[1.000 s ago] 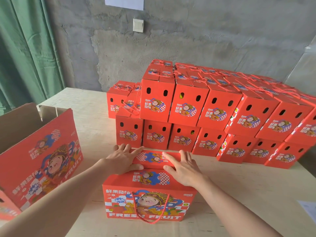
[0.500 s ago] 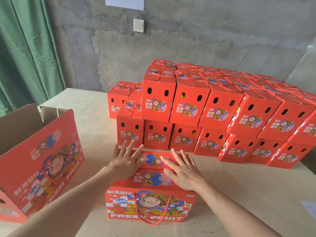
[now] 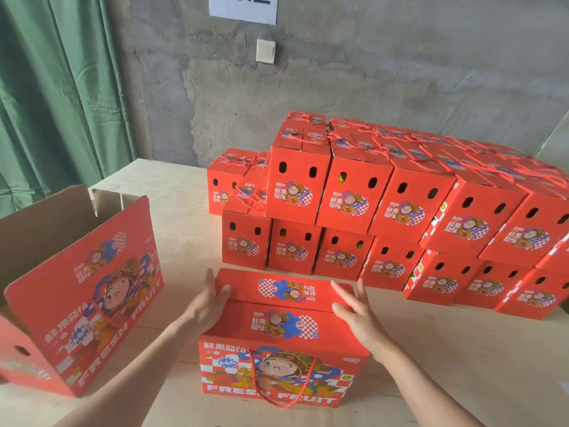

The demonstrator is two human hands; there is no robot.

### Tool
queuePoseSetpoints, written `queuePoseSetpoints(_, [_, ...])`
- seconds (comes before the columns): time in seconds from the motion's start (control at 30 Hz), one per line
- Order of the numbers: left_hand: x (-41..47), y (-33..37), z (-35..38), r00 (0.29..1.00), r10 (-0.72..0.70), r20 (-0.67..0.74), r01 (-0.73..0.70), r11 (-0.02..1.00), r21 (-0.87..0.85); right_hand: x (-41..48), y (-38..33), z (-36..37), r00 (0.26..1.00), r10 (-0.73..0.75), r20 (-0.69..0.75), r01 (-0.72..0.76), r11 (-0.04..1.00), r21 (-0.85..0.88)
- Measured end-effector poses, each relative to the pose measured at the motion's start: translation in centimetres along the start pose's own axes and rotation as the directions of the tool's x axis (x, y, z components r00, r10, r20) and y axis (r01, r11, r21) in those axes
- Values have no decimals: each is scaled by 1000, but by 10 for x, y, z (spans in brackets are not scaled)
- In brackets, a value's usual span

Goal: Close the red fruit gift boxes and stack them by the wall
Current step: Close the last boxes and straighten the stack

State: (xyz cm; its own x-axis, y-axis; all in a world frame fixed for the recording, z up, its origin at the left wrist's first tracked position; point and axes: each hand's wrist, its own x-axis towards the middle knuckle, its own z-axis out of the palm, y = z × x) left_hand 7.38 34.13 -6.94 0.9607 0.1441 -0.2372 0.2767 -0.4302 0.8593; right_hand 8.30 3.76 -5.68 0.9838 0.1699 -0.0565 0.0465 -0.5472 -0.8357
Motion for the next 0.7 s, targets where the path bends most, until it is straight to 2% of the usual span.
queuePoseSetpoints(0.03, [0, 2, 1, 1000, -28, 0, 28, 999, -24, 0, -3, 0, 998, 46, 31, -48, 997, 68])
queuePoseSetpoints(0.1, [0, 8, 3, 998, -55, -13, 56, 998, 13, 2, -7, 1, 991, 99, 90, -108, 990, 95])
queuePoseSetpoints(0.2, [-2, 14, 5, 999, -19, -51, 26, 990, 141, 5, -5, 1, 992, 105, 76, -111, 990, 87])
queuePoseSetpoints(0.3, [-3, 13, 5, 998, 34, -58, -28, 995, 98, 7, -1, 3, 994, 91, 54, -97, 989, 109])
queuePoseSetpoints(0.33, [-4, 12, 4, 997, 33, -68, -31, 999, 30, 7, 0, 4, 996, 79, 47, -84, 989, 120])
queuePoseSetpoints(0.4, [-8, 13, 1, 998, -45, -51, 33, 976, -217, 6, 2, 5, 997, 66, 27, -69, 988, 135])
queuePoseSetpoints(0.47, [-12, 14, 0, 988, -142, 55, 152, 897, -414, 6, 4, 6, 998, 66, 21, -68, 989, 128])
queuePoseSetpoints(0.57, [-10, 15, -2, 982, -126, 138, 165, 932, -322, 8, 3, 5, 997, 75, 32, -79, 990, 121])
queuePoseSetpoints(0.63, [-7, 19, 0, 989, -120, 82, 137, 955, -261, 10, 2, 5, 997, 81, 15, -82, 995, 62])
queuePoseSetpoints(0.7, [-7, 19, 4, 996, -87, -10, 85, 987, -139, 10, 0, 5, 996, 76, -41, -80, 989, -128])
